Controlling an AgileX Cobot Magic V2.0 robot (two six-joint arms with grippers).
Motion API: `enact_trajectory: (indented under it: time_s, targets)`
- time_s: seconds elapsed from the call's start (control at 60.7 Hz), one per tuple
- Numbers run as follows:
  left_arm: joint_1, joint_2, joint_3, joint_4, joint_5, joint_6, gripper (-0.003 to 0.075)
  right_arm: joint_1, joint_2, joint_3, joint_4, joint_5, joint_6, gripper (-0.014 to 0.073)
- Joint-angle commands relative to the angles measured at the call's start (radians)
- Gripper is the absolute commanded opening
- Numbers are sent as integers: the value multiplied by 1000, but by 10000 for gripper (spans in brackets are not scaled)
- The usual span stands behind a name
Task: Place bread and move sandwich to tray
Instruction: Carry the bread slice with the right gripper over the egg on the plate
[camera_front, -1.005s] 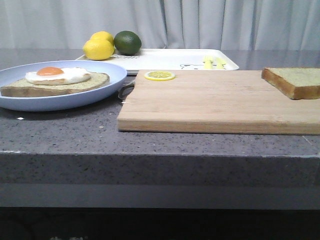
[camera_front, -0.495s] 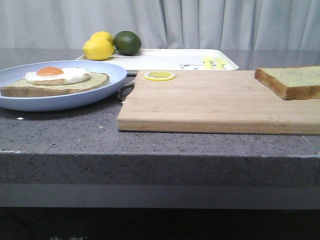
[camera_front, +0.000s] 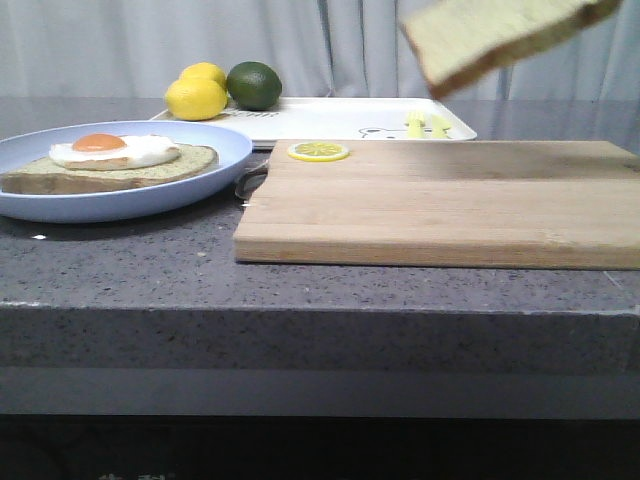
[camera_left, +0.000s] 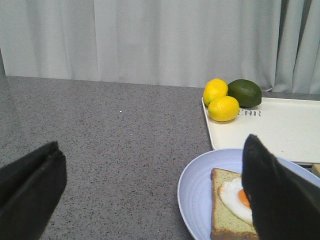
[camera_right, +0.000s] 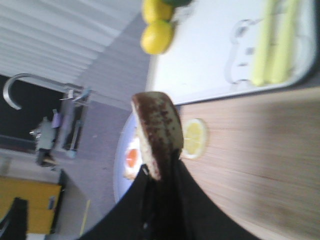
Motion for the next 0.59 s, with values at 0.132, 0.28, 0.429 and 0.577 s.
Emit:
enact_trajectory:
  time_s: [0.132,0.28,0.429,0.577]
  targets:
    - [2,6,-36,0,-89,-2,693,364,-31,-30,297,-189,-19,-105]
    - [2,6,-36,0,-89,-2,693,599,9,-37,388,-391,-19,-105]
    - [2,6,-36,0,-89,-2,693,766,86,-119,388,-552,-19,-105]
    - [2,6,-36,0,-89,-2,693,833,171,-232,388,-694,9,-105]
